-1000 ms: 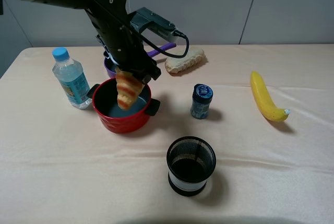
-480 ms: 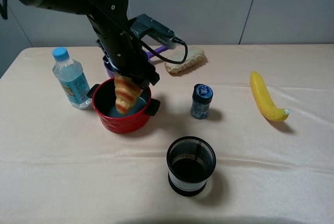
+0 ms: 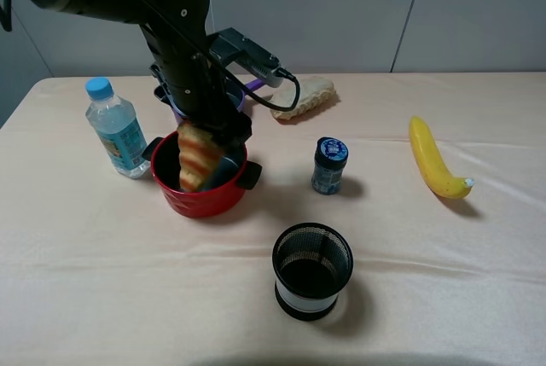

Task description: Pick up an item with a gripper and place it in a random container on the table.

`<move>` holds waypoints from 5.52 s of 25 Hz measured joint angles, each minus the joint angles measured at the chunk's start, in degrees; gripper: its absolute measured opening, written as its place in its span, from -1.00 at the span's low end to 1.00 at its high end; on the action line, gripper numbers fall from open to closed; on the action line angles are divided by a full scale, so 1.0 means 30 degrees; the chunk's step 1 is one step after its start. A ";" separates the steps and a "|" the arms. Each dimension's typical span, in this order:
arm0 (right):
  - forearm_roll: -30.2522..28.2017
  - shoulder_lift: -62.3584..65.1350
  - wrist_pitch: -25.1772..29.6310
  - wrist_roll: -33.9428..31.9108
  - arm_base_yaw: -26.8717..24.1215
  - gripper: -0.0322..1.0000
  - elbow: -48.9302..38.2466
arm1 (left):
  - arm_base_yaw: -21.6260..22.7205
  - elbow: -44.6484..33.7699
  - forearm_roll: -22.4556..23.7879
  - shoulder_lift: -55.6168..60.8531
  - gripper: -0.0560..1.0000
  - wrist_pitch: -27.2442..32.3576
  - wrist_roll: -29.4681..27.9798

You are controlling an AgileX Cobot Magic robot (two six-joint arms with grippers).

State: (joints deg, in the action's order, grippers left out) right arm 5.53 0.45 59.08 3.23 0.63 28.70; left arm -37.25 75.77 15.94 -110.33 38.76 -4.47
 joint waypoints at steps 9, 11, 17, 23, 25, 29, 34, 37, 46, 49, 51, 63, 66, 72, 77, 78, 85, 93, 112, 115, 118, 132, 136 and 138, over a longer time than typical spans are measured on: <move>0.0000 0.0000 0.0000 0.0000 0.0000 0.41 0.0000 | 0.0000 0.0000 0.0154 0.0000 0.94 0.0000 0.0000; 0.0000 0.0000 0.0000 0.0000 0.0000 0.41 0.0000 | 0.0000 0.0000 0.0154 0.0000 0.94 0.0000 0.0000; 0.0000 0.0000 0.0000 0.0000 0.0000 0.41 0.0000 | 0.0000 0.0000 0.0092 0.0130 0.94 0.0000 -0.0239; 0.0000 0.0000 0.0000 0.0000 0.0000 0.41 0.0000 | 0.0000 0.0089 -0.0563 0.0893 0.94 0.0027 -0.0569; 0.0000 0.0000 0.0000 0.0000 0.0000 0.41 0.0000 | 0.0000 0.0109 -0.1045 0.1181 0.94 0.0088 -0.0582; 0.0000 0.0000 0.0000 0.0000 0.0000 0.41 0.0000 | 0.0016 0.0109 -0.2041 0.1766 0.94 0.0343 -0.0522; 0.0020 0.0000 0.0000 0.0000 0.0000 0.41 0.0000 | 0.0016 0.0137 -0.2787 0.2999 0.94 0.1268 -0.0269; 0.0020 0.0000 0.0000 0.0000 0.0000 0.41 0.0000 | 0.0016 0.0197 -0.3111 0.3815 0.94 0.2180 -0.0269; 0.0077 0.0000 0.0000 0.0000 0.0000 0.41 0.0000 | 0.0016 0.0197 -0.4536 0.6454 0.94 0.4760 -0.0269; 0.0077 0.0000 0.0000 0.0000 0.0000 0.41 0.0000 | -0.0031 0.0197 -0.4968 0.7298 0.94 0.5791 -0.0269; 0.0077 0.0000 0.0000 0.0000 0.0000 0.41 0.0000 | -0.0120 0.0197 -0.4983 0.7871 0.94 0.6532 -0.0269; 0.0077 0.0000 0.0000 0.0000 0.0000 0.41 0.0000 | -0.0589 -0.0435 -0.5315 1.1833 0.94 0.9464 -0.0269; 0.0077 0.0000 0.0000 0.0000 0.0000 0.41 0.0000 | -0.0589 -0.1498 -0.5315 1.3202 0.94 0.9464 -0.0269; 0.0077 0.0000 0.0000 0.0000 0.0000 0.41 0.0000 | -0.0589 -0.4136 -0.5315 1.6468 0.94 0.9481 -0.0269; 0.0077 0.0000 0.0000 0.0000 0.0000 0.41 0.0000 | -0.0589 -0.6152 -0.5629 1.9530 0.94 0.9553 -0.0269; 0.0077 0.0000 0.0000 0.0000 0.0000 0.41 0.0000 | -0.0589 -0.6560 -0.5707 2.0150 0.94 0.9553 -0.0269; 0.0077 0.0000 0.0000 0.0000 0.0000 0.41 0.0000 | -0.0589 -0.8974 -0.5826 2.4433 0.94 0.9572 -0.0269; 0.0077 0.0000 0.0000 0.0000 0.0000 0.41 0.0000 | 0.0508 -1.1227 -0.5842 2.9290 0.94 0.9572 -0.0269; 0.0077 0.0000 0.0000 0.0000 0.0000 0.41 0.0000 | 1.0274 -1.5057 -0.4857 3.6121 0.94 0.8404 0.0281; 0.0077 0.0000 0.0000 0.0000 0.0000 0.41 0.0000 | 1.1162 -1.5728 -0.4839 3.6826 0.94 0.7662 0.1329; 0.0081 0.0000 0.0000 0.0000 0.0000 0.41 0.0000 | 1.1524 -1.5791 -0.4879 3.6826 0.94 0.7410 0.2202; 0.0081 0.0000 0.0000 0.0000 0.0000 0.41 0.0000 | 1.1585 -1.5791 -0.4880 3.6826 0.94 0.7258 0.2371; 0.0081 0.0000 0.0000 0.0000 0.0000 0.41 0.0000 | 1.1585 -1.5791 -0.4880 3.6826 0.94 0.7258 0.2371; 0.0081 0.0000 0.0000 0.0000 0.0000 0.41 0.0000 | 1.1585 -1.5791 -0.4880 3.6826 0.94 0.7258 0.2371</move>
State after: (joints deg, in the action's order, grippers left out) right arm 5.77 0.45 59.08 3.23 0.63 28.70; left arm -2.49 28.40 1.31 0.15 60.53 2.64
